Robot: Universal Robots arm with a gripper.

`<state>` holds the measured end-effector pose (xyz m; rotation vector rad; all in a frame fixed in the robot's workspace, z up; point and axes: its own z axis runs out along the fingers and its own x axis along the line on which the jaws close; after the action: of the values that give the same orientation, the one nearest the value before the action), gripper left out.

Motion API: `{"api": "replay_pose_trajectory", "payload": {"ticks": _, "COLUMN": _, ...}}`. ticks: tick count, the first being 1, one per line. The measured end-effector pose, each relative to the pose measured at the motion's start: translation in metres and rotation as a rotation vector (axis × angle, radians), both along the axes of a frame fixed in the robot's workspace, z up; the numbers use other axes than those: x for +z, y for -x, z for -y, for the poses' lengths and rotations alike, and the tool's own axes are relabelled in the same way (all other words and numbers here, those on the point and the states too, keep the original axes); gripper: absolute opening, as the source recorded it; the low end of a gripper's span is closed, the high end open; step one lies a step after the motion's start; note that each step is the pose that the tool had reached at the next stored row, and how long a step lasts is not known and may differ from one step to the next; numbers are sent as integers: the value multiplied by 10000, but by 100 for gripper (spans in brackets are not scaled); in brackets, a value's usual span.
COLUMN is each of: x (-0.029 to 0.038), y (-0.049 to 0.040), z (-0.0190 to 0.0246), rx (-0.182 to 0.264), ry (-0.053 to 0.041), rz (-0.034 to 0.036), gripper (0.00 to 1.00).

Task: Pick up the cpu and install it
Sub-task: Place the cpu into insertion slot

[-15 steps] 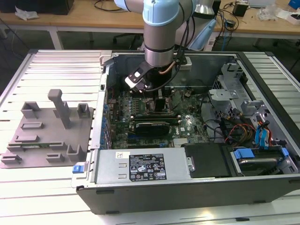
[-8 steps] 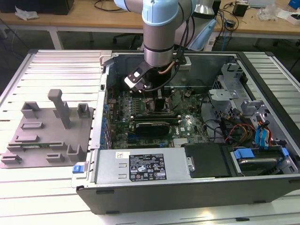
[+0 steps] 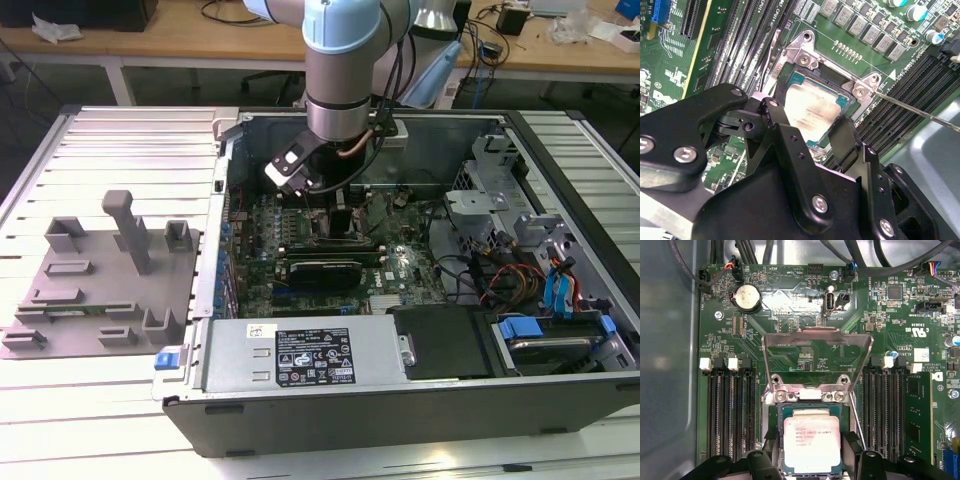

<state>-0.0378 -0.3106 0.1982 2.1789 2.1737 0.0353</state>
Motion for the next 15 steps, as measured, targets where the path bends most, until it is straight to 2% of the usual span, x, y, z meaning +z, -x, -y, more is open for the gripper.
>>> {"api": "replay_pose_trajectory", "payload": {"ticks": 9, "x": 2, "y": 8, "z": 0, "rx": -21, "ry": -44, "rz": -1, "gripper": 61}}
{"api": "replay_pose_trajectory", "payload": {"ticks": 15, "x": 42, "y": 7, "z": 0, "rx": -32, "ry": -47, "rz": 0, "gripper": 61}}
